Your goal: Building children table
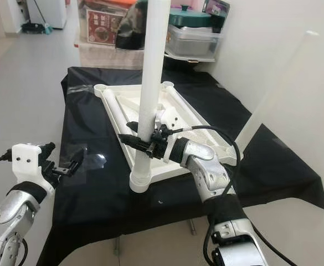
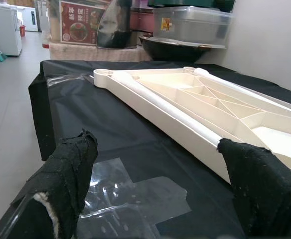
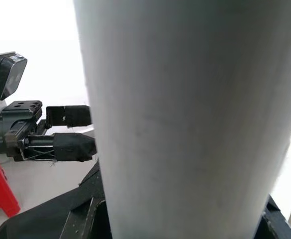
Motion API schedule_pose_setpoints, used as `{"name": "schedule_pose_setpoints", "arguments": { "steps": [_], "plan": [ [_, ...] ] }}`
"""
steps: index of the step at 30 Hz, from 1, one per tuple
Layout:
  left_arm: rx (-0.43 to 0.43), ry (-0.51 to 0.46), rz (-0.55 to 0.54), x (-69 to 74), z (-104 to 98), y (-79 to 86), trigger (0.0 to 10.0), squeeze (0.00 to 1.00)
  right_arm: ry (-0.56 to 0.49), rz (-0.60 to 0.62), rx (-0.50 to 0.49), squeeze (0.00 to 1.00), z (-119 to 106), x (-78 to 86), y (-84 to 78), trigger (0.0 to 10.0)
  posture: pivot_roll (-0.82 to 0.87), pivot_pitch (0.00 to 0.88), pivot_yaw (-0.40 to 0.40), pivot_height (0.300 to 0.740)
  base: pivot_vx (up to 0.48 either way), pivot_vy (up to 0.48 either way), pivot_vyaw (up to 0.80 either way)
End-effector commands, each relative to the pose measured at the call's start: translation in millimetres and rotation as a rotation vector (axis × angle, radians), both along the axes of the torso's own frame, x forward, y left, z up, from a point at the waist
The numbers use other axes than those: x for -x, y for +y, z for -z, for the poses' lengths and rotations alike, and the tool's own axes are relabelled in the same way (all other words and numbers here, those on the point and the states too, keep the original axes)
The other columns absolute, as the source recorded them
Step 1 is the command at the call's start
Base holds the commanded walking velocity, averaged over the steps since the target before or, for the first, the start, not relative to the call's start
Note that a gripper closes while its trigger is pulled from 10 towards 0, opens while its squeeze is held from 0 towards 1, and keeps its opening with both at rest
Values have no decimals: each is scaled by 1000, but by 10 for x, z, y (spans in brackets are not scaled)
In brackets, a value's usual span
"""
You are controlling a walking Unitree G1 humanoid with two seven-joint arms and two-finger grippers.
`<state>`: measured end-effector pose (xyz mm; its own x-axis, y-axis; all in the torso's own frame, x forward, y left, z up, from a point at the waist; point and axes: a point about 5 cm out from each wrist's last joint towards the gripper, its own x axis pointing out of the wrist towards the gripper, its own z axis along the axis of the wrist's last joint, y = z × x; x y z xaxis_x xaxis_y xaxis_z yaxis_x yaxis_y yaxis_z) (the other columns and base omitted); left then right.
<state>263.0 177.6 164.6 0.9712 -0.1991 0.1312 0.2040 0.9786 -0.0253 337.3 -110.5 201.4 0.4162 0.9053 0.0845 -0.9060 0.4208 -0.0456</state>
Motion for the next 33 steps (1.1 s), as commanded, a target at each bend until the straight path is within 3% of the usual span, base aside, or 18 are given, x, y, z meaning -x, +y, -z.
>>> {"name": "schedule_pose_setpoints", "arguments": {
  "steps": [1,10,12,16,17,20,23,25,28,33],
  "plan": [
    [12,13,3,-9,27,-25,10000,0,98,-62,-3,0,193,48,63,10000,159,0,-152,740,0,0,0],
    [17,12,4,-16,29,-41,10000,0,104,-68,-9,0,193,43,55,10000,154,0,-153,740,0,0,0],
    [17,11,2,-15,27,-40,10000,0,128,11,-15,0,227,4,61,10000,154,0,-157,740,0,0,0],
    [17,11,0,-15,27,-40,10000,0,141,51,-10,0,247,-16,64,10000,152,0,-158,740,0,0,0],
    [17,10,-2,-13,26,-38,10000,0,154,194,-6,0,271,-78,51,10000,153,0,-159,740,0,0,0],
    [17,8,-15,-9,23,-29,10000,0,242,679,-176,0,282,-185,-164,10000,144,0,-155,740,0,0,0],
    [16,8,-17,-11,24,-26,10000,0,262,786,-194,0,314,-171,-246,10000,144,0,-155,740,0,0,0],
    [12,8,-22,-18,22,-17,10000,0,274,981,-190,0,377,-86,-419,10000,139,0,-150,740,0,0,0],
    [9,5,-29,-27,14,1,10000,0,252,1090,-207,0,353,14,-506,10000,131,0,-143,740,0,0,0],
    [6,4,-33,-51,17,12,10000,0,118,976,-225,0,181,132,-333,10000,114,0,-132,740,0,0,0]
  ]
}}
